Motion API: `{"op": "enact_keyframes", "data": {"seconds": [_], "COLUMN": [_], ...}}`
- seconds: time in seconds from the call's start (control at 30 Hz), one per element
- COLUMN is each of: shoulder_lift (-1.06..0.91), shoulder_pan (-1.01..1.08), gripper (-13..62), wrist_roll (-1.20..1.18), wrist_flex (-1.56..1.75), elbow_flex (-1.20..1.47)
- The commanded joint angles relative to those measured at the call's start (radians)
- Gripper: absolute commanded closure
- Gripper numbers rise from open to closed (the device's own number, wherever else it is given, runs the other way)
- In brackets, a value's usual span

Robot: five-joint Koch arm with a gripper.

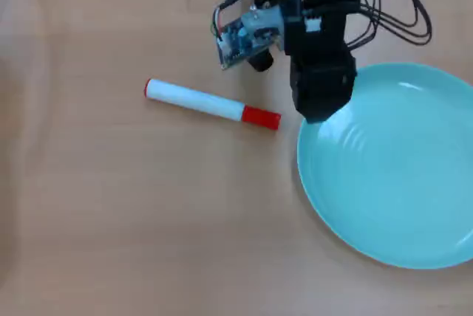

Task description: Pick up the red pen.

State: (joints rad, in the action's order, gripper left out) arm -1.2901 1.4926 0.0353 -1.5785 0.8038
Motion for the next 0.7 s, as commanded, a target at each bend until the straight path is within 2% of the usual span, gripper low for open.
{"op": "enact_keyframes", "data": {"seconds": [0.0, 0.27, 0.5, 0.67], "shoulder_lift": [-0.012, -0.032, -0.201, -0.356], "shoulder_pan": [0.006, 0.017, 0.129, 0.325], "gripper": [56.0, 49.1, 28.0, 18.5], "wrist_roll": [-0.032, -0.164, -0.184, -0.155], "wrist_flex": [-0.063, -0.198, -0.324, -0.322], "elbow_flex": [-0.026, -0.026, 0.051, 0.273]}}
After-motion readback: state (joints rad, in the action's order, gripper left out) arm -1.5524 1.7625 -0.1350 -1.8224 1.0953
